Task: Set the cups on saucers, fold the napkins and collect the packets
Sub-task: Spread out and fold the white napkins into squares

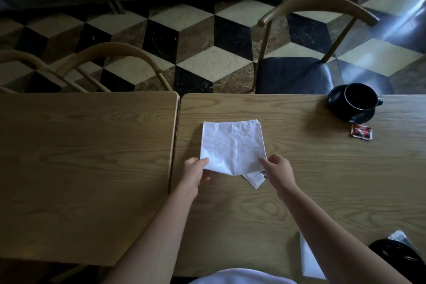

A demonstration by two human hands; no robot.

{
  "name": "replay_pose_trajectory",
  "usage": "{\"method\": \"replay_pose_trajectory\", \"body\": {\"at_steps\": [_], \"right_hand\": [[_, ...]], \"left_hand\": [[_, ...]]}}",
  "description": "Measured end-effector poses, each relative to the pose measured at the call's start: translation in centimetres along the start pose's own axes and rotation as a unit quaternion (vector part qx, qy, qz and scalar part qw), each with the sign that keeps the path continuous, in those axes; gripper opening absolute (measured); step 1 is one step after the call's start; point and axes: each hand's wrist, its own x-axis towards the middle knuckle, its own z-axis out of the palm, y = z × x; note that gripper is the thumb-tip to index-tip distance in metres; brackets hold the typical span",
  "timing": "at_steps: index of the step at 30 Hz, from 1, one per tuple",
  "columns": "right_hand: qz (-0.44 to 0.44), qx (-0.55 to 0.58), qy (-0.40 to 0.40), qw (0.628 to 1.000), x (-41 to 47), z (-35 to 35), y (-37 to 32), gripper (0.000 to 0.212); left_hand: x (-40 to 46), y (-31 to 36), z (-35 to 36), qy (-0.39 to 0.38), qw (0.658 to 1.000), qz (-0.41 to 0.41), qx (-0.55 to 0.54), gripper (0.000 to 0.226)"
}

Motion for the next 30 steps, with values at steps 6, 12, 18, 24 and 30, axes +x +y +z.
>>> {"method": "replay_pose_trajectory", "body": {"at_steps": [6,12,18,24,30], "right_hand": [[-0.014,0.094,-0.034,0.995,-6.1,-2.2,2.1,0.021],[0.069,0.081,-0.046,0.993,-11.7,-1.4,11.4,0.020],[0.161,0.073,-0.045,0.983,-13.4,-0.6,15.5,0.023],[0.104,0.078,-0.011,0.991,-13.2,-1.5,13.4,0.022],[0.142,0.150,-0.060,0.977,-11.1,-2.1,10.3,0.012]], "left_hand": [[-4.6,-2.7,-3.7,-0.040,0.990,0.124,0.063,0.018],[-8.3,-12.1,-6.5,-0.066,0.992,0.046,0.094,0.010],[-10.6,-17.0,-6.6,-0.016,0.996,-0.049,0.074,0.020],[-9.8,-14.8,-6.2,-0.006,0.997,0.040,0.064,0.019],[-7.8,-11.7,-5.4,-0.028,0.998,0.054,0.032,0.021]]}}
